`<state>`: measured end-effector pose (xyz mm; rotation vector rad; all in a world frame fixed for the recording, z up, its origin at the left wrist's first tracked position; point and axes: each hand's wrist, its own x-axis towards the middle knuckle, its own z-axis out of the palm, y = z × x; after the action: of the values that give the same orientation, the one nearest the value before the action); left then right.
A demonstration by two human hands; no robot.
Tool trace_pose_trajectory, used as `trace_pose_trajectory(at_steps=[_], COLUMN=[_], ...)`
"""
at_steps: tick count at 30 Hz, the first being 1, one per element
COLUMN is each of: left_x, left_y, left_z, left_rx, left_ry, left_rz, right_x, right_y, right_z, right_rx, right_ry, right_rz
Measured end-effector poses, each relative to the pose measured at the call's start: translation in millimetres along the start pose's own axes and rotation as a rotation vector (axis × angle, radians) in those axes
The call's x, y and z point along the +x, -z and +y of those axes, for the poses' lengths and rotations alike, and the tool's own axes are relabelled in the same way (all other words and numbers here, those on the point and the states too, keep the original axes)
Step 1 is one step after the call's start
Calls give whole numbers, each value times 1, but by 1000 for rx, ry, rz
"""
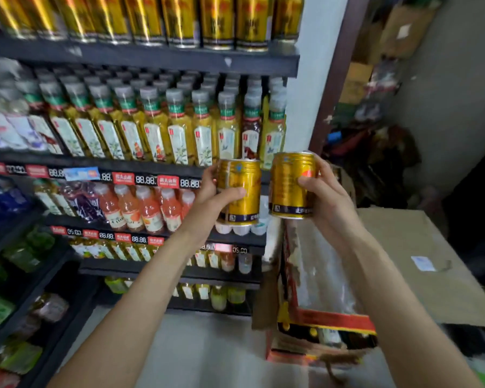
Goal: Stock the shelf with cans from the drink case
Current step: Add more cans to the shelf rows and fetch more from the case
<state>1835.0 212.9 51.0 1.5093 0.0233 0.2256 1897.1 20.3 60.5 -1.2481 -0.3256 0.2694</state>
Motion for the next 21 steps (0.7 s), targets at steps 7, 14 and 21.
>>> trace_pose_trajectory(at_steps=[7, 14, 21], left_x=[49, 110, 161], left_y=[-51, -62, -61], left_z=[74, 136, 151], left_rx=[134, 306, 465], left_ry=[-224, -477, -552], left_rz=[249, 397, 542], right_x=[65, 174, 288], right_y=[37, 36, 16], right_z=[-90, -156, -167], right_rx=[-117, -168, -371], right_ry=[208, 430, 496], right_rz=[-92, -18, 15])
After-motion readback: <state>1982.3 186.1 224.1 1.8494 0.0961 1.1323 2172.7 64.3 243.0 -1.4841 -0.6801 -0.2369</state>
